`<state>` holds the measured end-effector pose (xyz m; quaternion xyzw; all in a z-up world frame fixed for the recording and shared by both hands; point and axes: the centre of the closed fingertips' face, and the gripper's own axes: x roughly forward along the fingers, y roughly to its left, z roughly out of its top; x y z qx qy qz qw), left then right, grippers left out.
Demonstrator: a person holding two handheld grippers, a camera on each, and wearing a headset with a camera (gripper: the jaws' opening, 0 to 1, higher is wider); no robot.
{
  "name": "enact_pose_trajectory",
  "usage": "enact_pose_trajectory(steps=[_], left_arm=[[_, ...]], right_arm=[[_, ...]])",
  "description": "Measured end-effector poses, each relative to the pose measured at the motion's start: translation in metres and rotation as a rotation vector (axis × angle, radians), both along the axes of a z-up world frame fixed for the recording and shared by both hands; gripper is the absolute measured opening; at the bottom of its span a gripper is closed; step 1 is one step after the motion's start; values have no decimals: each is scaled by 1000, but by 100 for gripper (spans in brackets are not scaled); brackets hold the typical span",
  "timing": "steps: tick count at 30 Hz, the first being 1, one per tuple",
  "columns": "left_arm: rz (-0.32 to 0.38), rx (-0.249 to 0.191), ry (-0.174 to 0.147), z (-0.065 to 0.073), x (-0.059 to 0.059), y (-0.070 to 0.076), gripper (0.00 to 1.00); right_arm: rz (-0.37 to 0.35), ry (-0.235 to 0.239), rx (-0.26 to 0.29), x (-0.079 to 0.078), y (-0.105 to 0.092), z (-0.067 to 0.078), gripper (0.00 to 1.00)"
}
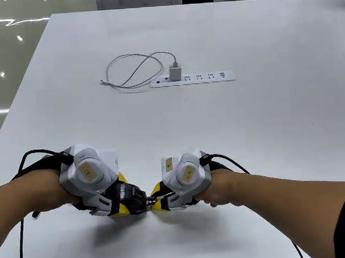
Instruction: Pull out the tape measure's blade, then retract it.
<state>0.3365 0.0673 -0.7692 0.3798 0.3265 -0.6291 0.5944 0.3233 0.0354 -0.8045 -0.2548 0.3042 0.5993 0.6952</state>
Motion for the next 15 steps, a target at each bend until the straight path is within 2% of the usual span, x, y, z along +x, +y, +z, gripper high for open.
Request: enact_pose_trajectory(steps=[5,8,11,13,14,15], left_arm=[[4,0,-6,0,0,0,31],[7,-1,-5,0,0,0,31],[7,-2,-2,0,-1,0,31],[7,-2,-1,0,-1,0,31],[7,-3,-1,-1,-1,0,31],[6,-2,-2,-1,-1,0,31]], right_arm=[[6,11,7,-1,1,0,10],[9,1,0,-1,3,-1,11],[-16,5,1,0,4,-1,12],[-11,-29,1,2,7,-2,13],[-16,-10,11,1,11,-2,12],[-15,-15,11,1,12,-2,12]])
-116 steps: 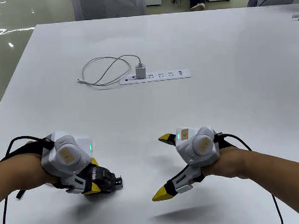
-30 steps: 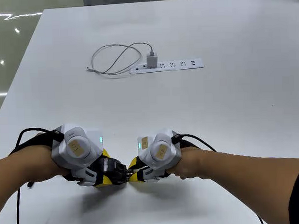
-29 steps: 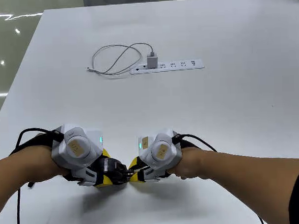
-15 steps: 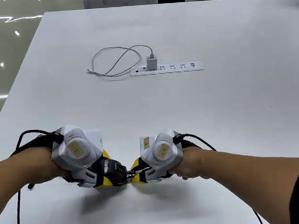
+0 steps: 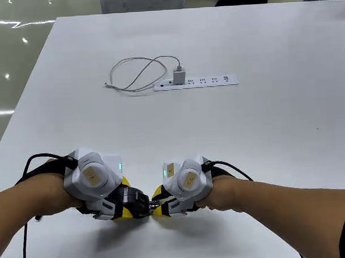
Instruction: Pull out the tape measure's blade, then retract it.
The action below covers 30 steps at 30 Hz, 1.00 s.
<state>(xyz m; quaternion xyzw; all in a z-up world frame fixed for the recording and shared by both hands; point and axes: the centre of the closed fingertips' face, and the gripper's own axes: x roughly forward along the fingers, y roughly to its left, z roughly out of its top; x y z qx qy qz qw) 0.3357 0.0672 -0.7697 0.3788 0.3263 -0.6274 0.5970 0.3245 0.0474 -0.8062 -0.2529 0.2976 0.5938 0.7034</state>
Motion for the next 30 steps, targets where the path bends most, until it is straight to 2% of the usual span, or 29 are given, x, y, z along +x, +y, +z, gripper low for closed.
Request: enact_pose_trajectory(steps=[7,30], left_arm=[[3,-2,0,0,0,1,31],[5,2,0,1,1,0,31]], right_arm=[[18,-3,-1,0,-5,1,10],[-4,3,-5,0,-19,0,10]])
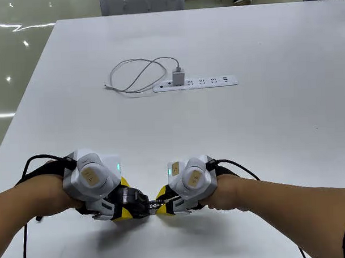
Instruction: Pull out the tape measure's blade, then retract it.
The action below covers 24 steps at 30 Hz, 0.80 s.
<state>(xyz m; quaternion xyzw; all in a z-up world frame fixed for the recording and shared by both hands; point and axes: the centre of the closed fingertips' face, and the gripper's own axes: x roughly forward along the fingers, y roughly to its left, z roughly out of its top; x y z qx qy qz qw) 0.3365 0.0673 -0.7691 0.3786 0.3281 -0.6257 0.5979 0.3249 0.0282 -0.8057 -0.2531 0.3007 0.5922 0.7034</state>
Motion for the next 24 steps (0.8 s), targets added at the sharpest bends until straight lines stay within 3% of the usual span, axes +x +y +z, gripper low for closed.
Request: enact_pose_trajectory(steps=[24], left_arm=[[3,5,-3,0,0,0,31]], right_arm=[[-4,5,-16,-2,-17,0,9]])
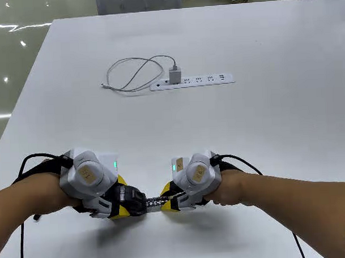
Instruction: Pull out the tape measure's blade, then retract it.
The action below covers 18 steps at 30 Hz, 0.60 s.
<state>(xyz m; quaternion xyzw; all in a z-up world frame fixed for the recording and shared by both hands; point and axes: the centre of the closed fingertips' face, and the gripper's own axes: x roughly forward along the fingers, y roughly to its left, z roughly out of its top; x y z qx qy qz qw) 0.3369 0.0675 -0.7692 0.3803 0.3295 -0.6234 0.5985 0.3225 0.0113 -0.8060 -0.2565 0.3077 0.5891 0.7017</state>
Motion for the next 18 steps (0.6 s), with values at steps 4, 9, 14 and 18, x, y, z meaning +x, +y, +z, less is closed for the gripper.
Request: enact_pose_trajectory(steps=[4,9,14,18], left_arm=[[2,0,1,0,0,0,31],[4,0,0,0,0,0,31],[5,2,2,0,0,-1,31],[6,1,1,0,0,-1,31]], right_arm=[[-3,2,-1,0,-3,1,9],[-5,6,-3,0,-6,1,9],[-12,12,0,0,-9,1,9],[-14,11,0,1,-12,1,9]])
